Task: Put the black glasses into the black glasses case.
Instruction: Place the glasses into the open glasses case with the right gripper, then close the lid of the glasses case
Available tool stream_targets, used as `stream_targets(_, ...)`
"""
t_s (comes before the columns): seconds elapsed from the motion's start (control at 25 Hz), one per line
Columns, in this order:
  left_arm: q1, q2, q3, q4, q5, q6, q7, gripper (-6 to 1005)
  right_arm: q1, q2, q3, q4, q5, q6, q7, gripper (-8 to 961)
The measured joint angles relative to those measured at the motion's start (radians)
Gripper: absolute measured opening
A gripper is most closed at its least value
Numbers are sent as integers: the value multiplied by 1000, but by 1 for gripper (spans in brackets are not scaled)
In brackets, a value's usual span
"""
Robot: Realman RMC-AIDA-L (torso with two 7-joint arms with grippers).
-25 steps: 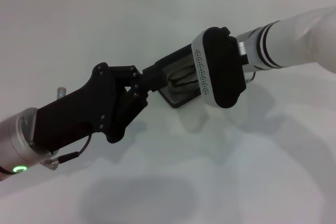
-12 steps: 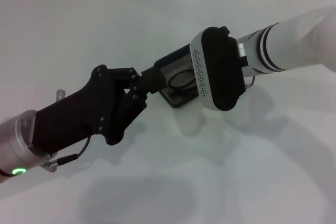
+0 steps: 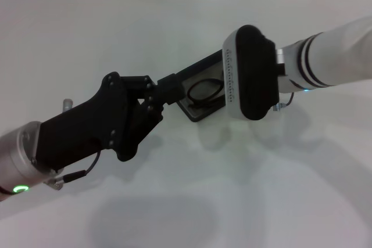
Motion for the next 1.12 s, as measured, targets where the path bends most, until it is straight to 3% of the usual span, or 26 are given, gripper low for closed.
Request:
stream_targets(0.2, -9, 5, 0, 0, 0, 0, -6, 41, -92, 0, 74, -110, 21, -32, 10, 424)
stream_targets(0.36, -9, 19, -4, 3, -1, 0, -14, 41, -161, 0, 172, -180, 139, -74, 13, 423)
stream_targets(0.48, -14, 49, -2, 10, -1, -2, -32, 41, -215, 0, 272, -216, 291, -107, 12, 423)
stream_targets(0.52, -14, 49, -2, 10, -1, -2, -32, 41, -233, 0, 306, -224, 358, -118, 8, 423)
stream_targets(0.56, -34, 79, -5, 8, -3, -18, -55, 41, -261, -1, 347, -232, 434, -132, 0, 423)
stream_targets(0.64, -56, 98, -6, 11, -4, -48, -78, 41, -320, -1, 428, -244, 541, -159, -28, 422)
stream_targets(0.88, -176, 155, -5, 69, 33, -323, -219, 41, -448, 0, 577, -191, 667, -207, -103, 422)
stream_targets(1.12, -307, 159, -6, 90, 164, -630, -332, 46, -532, -1, 675, -88, 821, -213, -244, 423)
